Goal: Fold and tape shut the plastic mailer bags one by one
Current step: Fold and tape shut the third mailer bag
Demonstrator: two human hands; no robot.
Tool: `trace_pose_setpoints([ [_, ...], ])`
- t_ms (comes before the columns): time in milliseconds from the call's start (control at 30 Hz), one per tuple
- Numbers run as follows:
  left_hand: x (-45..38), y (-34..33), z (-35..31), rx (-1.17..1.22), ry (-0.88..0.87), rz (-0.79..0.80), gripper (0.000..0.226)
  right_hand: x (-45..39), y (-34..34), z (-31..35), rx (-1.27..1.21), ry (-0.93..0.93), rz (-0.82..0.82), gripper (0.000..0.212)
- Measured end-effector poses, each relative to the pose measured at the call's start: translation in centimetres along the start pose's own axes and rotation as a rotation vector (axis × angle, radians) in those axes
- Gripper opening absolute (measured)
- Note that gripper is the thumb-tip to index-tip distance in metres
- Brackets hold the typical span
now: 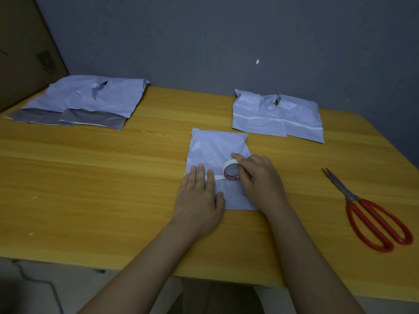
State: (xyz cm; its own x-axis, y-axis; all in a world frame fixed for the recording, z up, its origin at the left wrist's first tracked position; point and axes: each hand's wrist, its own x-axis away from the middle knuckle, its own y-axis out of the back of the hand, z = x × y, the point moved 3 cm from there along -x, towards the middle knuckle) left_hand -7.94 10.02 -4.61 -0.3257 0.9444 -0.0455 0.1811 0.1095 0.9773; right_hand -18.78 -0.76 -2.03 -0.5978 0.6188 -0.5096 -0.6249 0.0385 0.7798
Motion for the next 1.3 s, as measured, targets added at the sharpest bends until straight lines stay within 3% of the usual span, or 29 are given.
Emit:
trace_pose_setpoints([
  [633,0.23,0.22,0.07,0.009,0.009,0.021,0.078,0.15,0.38,-0.38,0.064,-0.009,-0.037,0.037],
  [933,0.17,0.26,0.06,0.01,0.003,0.024,0.079,0.28,0.35,-0.53,0.09,0.002,-0.047,0.039],
  [1100,0.19,0.25,-0.04,-0.004,-0.007,0.008,0.095,0.36,0.4,-0.75,0.064,-0.046,-0.02,0.034],
  [1300,0.33,0.61,-0.18,0.0,0.009,0.034,0.077,0.58,0.51,-0.54,0.067,-0.031,-0.036,0.037],
])
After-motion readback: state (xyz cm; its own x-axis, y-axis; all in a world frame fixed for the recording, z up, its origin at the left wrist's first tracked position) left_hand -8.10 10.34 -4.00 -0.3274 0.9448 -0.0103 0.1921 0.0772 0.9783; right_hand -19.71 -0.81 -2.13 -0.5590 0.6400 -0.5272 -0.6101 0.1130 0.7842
